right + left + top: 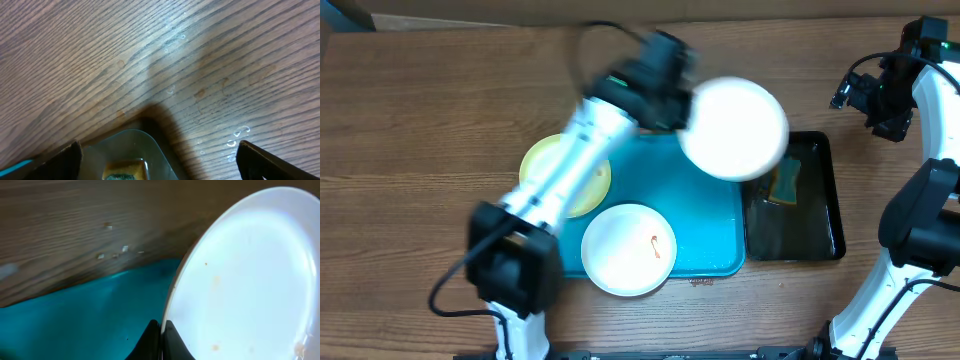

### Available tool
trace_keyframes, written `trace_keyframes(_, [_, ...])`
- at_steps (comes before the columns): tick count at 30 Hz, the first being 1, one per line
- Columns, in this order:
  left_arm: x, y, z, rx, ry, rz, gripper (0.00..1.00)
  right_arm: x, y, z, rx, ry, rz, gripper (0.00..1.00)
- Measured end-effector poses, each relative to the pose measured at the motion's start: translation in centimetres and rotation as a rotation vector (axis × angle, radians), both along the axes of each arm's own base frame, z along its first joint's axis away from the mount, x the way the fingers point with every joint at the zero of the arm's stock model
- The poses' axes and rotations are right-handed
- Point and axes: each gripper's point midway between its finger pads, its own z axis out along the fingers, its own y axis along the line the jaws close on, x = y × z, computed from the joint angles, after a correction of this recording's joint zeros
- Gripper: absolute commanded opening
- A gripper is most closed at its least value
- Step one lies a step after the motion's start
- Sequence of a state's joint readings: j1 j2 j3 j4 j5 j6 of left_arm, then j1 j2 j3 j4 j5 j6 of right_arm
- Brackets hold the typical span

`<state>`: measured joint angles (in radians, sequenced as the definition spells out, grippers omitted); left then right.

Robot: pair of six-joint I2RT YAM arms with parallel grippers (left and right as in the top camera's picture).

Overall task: Clean dirty plates on tray and stack at the side
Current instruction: 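Swing the held white plate left off the tray onto the table, then release the white plate on the table and pull the left gripper back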

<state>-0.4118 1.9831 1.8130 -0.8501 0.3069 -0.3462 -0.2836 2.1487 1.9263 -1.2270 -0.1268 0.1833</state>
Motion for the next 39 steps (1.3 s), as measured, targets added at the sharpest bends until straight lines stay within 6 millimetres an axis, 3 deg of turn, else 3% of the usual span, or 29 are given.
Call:
trace_keyframes(2, [1.5, 4.5, 0.0, -0.048, 0.051, 0.085, 0.04, 0.0, 0.0, 0.0, 0.0, -0.001, 0.0, 1.0])
trace_keyframes(4, [2.8, 10.5, -0.2, -0.076, 0.1, 0.211, 0.04, 0.0, 0.0, 0.0, 0.0, -0.001, -0.001, 1.0])
trace_keyframes(10, [3.2, 25.7, -1.3, -0.055, 0.174, 0.548, 0.04, 0.0, 0.0, 0.0, 0.0, -0.001, 0.0, 1.0])
trace_keyframes(14, [1.6, 33.5, -2.0, -0.002, 0.206, 0.728, 0.04, 0.0, 0.0, 0.0, 0.0, -0.001, 0.0, 1.0])
trace_keyframes(19, [-0.6, 40.7, -2.6, 0.091, 0.218, 0.901, 0.04, 0.0, 0.0, 0.0, 0.0, 0.0, 0.0, 1.0])
trace_keyframes(23, [-2.8, 44.2, -3.4, 0.177, 0.257, 1.019, 0.04, 0.0, 0.0, 0.0, 0.0, -0.001, 0.0, 1.0])
trace_keyframes(27, [-4.3, 46.2, -4.6, 0.259, 0.287, 1.09, 0.04, 0.0, 0.0, 0.0, 0.0, -0.001, 0.0, 1.0])
trace_keyframes(39, [-6.3, 46.6, -9.3, 0.334, 0.342, 1.122, 0.04, 0.0, 0.0, 0.0, 0.0, -0.001, 0.0, 1.0])
